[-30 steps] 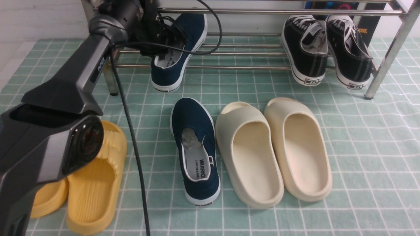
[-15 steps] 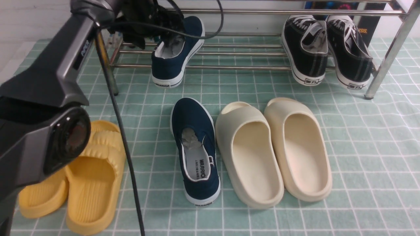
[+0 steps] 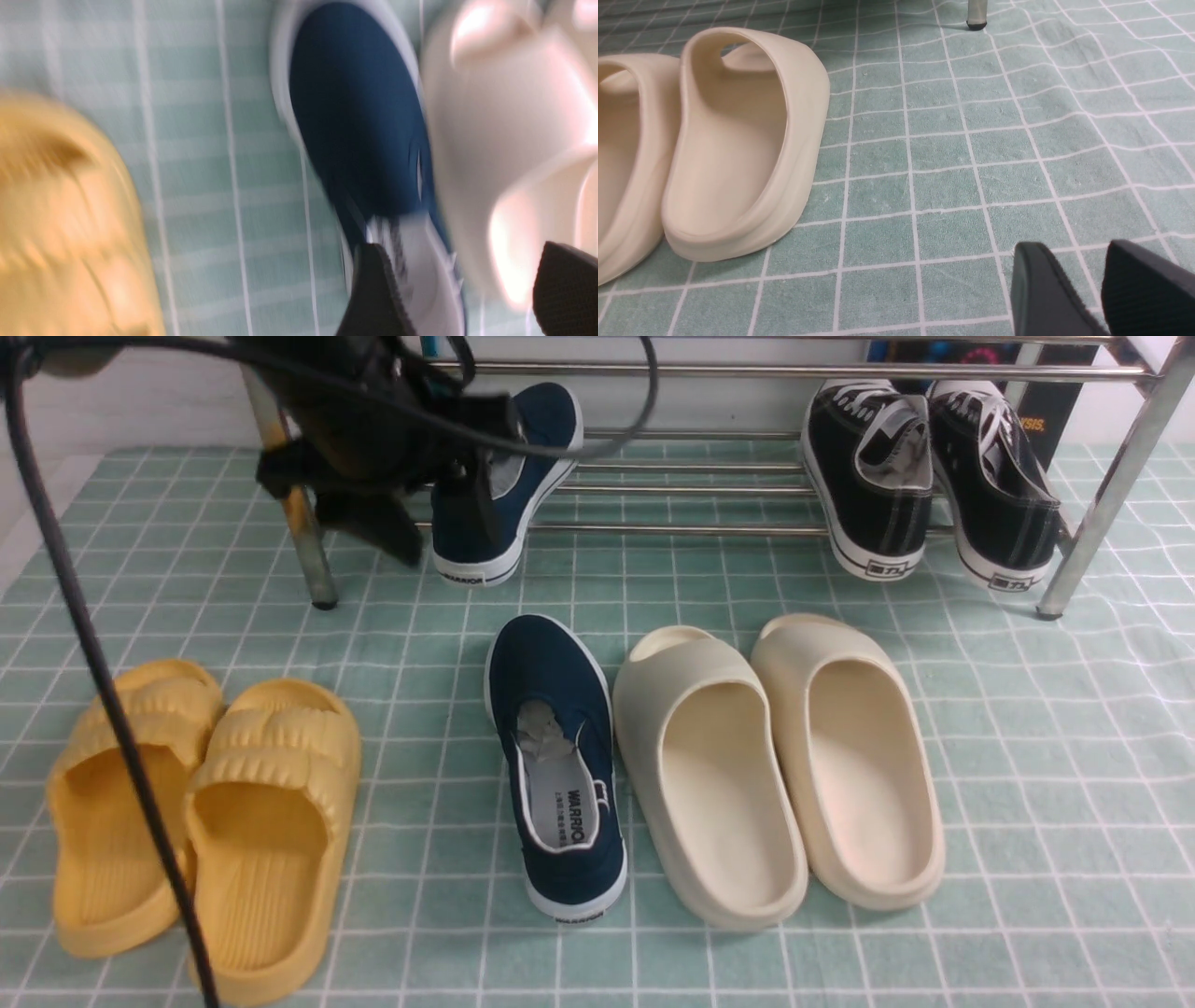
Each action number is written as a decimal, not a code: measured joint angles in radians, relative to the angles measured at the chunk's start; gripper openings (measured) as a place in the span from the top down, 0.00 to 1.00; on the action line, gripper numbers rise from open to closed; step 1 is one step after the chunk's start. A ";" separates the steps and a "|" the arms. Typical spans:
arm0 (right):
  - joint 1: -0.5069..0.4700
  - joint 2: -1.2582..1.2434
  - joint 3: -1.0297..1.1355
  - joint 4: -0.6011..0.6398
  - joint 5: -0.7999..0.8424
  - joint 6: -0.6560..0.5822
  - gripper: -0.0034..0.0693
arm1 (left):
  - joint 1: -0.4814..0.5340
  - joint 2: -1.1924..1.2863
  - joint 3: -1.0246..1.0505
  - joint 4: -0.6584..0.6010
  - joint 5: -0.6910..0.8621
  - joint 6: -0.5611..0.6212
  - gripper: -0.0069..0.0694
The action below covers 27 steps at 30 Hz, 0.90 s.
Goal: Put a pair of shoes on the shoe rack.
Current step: Use the left arm to grab the shoe closest to it
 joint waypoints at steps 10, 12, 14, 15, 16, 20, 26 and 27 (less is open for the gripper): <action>0.000 0.000 0.000 0.000 0.000 0.000 0.63 | -0.177 0.033 0.346 0.245 -0.363 -0.282 0.32; 0.000 0.000 0.000 0.000 0.000 0.000 0.63 | -0.178 0.060 0.348 0.269 -0.384 -0.314 0.34; 0.000 0.000 0.000 0.000 0.000 0.000 0.63 | -0.178 0.091 0.348 0.278 -0.402 -0.319 0.42; 0.000 0.000 0.000 0.000 0.000 0.000 0.63 | -0.178 0.104 0.348 0.278 -0.406 -0.319 0.49; 0.000 0.000 0.000 0.000 0.000 0.000 0.63 | -0.178 0.112 0.349 0.276 -0.407 -0.318 0.55; 0.000 0.000 0.000 0.000 0.000 0.000 0.63 | -0.179 0.116 0.344 0.269 -0.393 -0.269 0.89; 0.000 0.000 0.000 0.000 0.000 0.000 0.63 | -0.178 0.059 0.236 0.289 -0.186 -0.131 0.93; 0.000 0.000 0.000 0.000 0.000 0.000 0.63 | -0.178 0.047 0.183 0.289 -0.135 -0.093 0.93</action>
